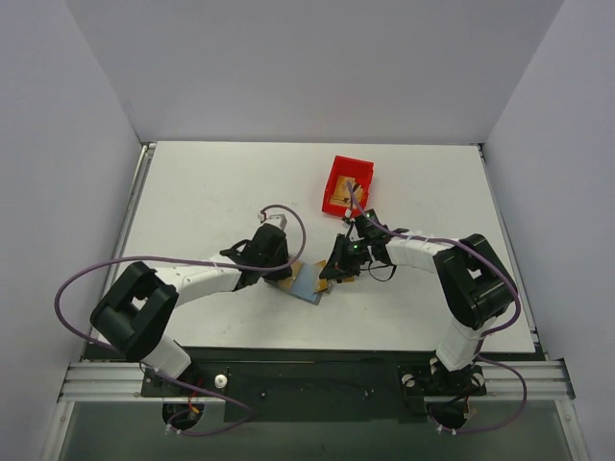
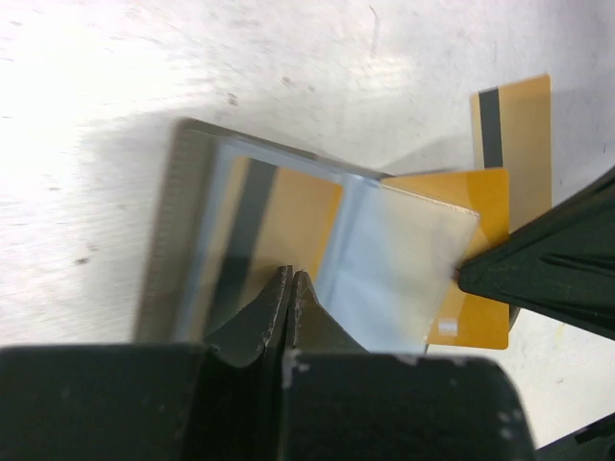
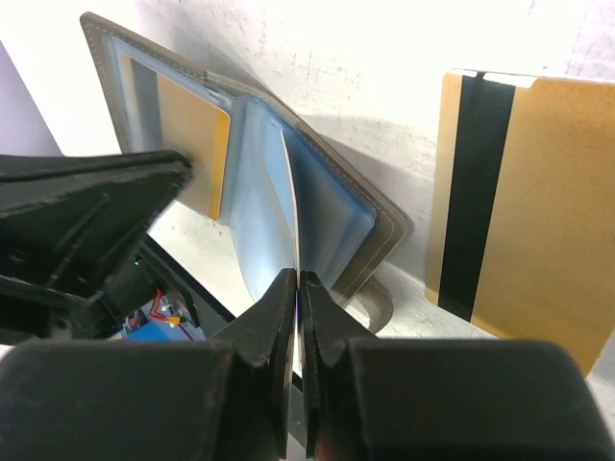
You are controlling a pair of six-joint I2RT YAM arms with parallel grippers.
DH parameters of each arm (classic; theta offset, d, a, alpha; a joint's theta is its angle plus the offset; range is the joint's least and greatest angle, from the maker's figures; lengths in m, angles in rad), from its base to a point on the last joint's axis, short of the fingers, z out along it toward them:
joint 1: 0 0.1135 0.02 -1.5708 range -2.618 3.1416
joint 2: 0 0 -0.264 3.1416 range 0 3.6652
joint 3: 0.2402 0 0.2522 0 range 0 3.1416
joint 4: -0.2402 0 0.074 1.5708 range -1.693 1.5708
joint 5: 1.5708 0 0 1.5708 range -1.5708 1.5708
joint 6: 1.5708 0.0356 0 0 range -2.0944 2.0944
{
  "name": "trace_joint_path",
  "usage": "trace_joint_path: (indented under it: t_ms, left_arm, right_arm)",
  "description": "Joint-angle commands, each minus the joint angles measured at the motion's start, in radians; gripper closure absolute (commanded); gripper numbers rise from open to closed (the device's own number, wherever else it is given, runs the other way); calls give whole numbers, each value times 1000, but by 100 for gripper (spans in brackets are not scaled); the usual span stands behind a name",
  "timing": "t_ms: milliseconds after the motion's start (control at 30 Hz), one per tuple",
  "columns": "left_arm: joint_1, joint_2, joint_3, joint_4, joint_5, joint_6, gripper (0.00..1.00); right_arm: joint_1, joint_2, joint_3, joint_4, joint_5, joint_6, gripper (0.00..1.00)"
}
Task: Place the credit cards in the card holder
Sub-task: Insert the credit card into the card holder.
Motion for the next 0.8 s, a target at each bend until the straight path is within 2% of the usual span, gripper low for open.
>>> trace_joint_path:
  t_ms: [0, 233, 567, 767]
  left_arm:
    - [66, -82, -18, -22, 8, 7, 100]
    - [136, -102, -23, -44, -49, 46, 100]
    - [139, -90, -11, -120, -176, 35, 100]
    - [133, -56, -8, -131, -152, 47, 100]
  right_arm:
    - [-1, -11, 1, 2, 1, 8, 100]
    - [-1, -3, 12, -8, -8, -1, 100]
    - [1, 1, 29, -45, -5, -29, 100]
    - [7, 4, 41, -50, -11, -25, 100]
